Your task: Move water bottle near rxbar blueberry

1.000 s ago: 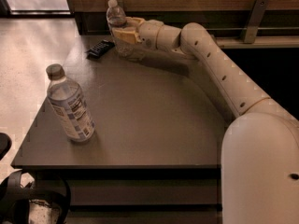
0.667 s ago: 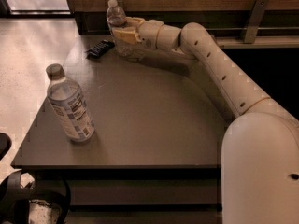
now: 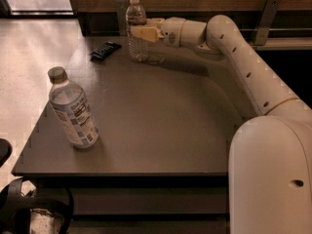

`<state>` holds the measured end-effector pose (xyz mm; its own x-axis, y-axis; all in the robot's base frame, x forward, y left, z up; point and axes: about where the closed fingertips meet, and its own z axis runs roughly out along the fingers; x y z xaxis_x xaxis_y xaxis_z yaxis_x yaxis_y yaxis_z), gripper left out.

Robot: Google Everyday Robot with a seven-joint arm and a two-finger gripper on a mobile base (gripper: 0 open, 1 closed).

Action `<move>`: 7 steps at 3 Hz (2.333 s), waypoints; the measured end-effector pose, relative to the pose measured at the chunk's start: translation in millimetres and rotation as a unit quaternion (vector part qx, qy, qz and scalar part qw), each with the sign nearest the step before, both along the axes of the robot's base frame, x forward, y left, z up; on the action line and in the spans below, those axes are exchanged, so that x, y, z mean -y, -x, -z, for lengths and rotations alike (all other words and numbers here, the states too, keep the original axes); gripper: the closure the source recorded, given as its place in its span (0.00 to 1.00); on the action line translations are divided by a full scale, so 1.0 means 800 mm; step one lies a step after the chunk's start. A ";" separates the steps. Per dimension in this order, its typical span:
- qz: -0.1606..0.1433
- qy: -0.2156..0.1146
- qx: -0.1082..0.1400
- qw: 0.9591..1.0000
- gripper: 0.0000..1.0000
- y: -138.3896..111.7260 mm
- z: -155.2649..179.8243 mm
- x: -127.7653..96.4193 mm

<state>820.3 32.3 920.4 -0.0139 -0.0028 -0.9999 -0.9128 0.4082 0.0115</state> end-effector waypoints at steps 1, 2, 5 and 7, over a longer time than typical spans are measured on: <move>-0.005 -0.010 -0.037 0.999 1.00 0.002 0.002 0.001; -0.003 -0.009 -0.031 0.999 1.00 0.000 0.000 -0.002; 0.016 0.015 0.011 1.000 1.00 -0.012 -0.010 -0.020; 0.036 0.034 0.028 0.998 1.00 -0.027 0.009 -0.039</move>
Offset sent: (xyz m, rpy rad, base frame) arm -0.0018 -0.0014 -0.0018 0.0188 0.0743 0.0096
